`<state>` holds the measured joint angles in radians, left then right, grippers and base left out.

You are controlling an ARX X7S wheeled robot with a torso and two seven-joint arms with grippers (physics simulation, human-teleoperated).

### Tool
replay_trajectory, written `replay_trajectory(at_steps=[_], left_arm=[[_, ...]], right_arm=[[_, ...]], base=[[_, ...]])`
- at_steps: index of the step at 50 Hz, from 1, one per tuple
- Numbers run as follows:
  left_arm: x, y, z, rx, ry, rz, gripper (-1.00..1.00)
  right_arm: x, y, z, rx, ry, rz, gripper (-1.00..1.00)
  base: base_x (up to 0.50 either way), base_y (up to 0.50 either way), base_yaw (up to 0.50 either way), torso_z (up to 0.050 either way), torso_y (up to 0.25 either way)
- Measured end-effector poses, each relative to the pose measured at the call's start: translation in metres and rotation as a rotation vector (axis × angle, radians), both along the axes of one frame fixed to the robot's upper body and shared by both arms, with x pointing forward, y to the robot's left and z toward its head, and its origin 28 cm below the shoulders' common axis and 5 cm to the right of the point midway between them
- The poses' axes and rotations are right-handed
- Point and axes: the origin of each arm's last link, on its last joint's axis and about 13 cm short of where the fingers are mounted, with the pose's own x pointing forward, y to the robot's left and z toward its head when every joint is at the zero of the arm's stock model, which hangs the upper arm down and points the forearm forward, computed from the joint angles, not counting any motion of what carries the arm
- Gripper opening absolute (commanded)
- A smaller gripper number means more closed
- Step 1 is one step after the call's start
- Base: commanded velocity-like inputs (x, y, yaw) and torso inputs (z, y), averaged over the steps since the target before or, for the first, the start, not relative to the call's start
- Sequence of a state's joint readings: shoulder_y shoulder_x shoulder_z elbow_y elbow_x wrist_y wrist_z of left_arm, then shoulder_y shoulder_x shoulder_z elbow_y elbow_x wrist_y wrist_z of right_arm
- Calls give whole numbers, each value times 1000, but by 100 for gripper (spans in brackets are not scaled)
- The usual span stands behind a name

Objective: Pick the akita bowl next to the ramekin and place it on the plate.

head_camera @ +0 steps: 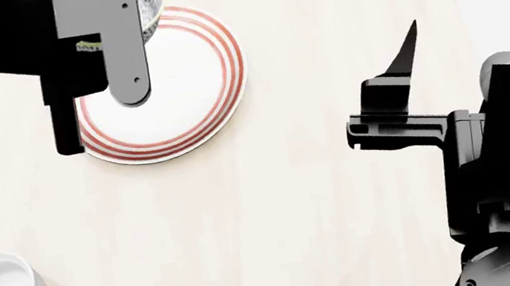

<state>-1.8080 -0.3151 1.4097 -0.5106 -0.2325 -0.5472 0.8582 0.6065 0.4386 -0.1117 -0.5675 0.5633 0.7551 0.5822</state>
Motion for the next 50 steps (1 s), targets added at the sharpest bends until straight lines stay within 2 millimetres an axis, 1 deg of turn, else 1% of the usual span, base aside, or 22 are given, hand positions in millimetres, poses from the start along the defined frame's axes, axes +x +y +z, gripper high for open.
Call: replay_trajectory(at_steps=[26,50], left_arm=[[9,-5,-9,-12,-57,6,-100],[12,-10,-17,-36,-62,-6,-100]], right_arm=[[0,0,0,0,1,1,100],[0,0,-1,0,1,1,100]], base=[[0,0,0,0,0],[0,0,0,0,0]])
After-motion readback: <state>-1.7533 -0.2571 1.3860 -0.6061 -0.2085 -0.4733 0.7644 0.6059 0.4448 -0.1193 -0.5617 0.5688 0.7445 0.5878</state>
